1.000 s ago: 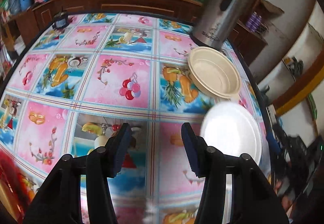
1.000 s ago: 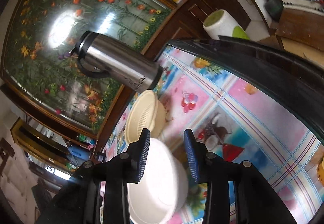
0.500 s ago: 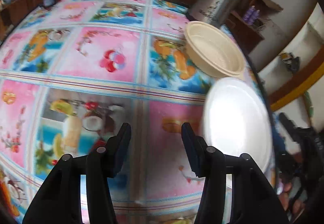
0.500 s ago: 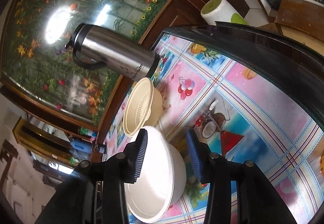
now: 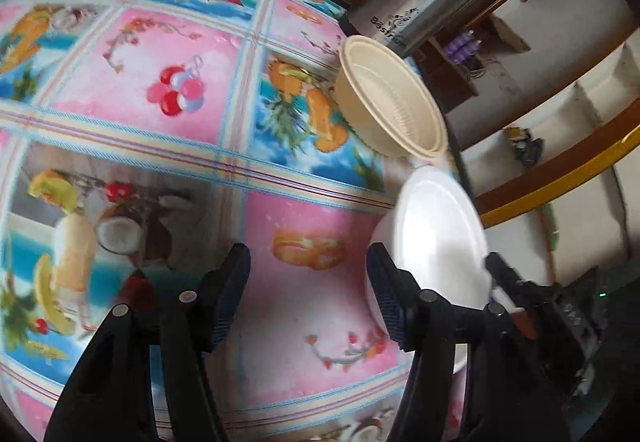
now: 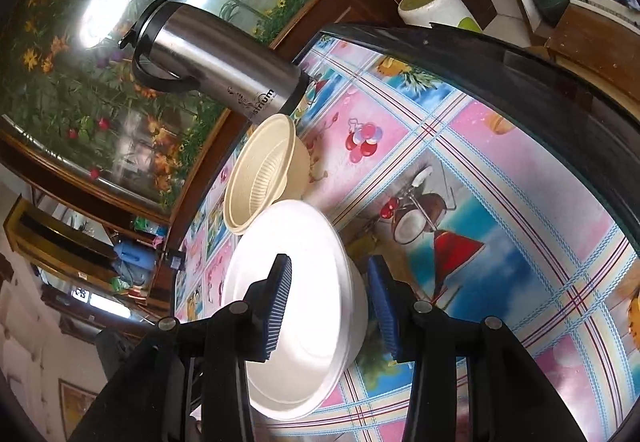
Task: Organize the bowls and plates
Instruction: 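Grasp the rim of the white foam bowl with the right gripper, then lift the white foam bowl and carry it toward the plate stack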
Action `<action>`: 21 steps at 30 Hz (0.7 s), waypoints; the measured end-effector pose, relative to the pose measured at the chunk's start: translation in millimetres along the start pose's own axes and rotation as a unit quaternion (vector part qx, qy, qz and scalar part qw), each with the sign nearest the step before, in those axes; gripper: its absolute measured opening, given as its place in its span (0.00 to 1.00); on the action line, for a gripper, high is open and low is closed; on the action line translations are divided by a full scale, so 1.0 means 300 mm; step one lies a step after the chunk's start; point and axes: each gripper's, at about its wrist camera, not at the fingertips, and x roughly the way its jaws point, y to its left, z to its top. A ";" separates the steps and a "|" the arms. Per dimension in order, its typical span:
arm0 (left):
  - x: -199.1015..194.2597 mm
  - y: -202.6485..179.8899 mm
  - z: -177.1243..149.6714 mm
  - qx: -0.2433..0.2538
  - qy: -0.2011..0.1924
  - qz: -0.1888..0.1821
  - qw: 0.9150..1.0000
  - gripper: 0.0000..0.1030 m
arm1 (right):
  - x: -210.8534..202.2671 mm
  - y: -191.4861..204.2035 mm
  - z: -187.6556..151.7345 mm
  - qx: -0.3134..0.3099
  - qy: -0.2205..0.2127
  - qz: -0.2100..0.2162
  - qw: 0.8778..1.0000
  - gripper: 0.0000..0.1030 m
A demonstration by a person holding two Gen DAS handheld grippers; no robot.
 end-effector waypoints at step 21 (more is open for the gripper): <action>-0.107 0.142 0.064 -0.065 -0.013 -0.039 0.997 0.61 | 0.075 0.055 -0.044 -0.031 0.016 0.011 0.999 0.28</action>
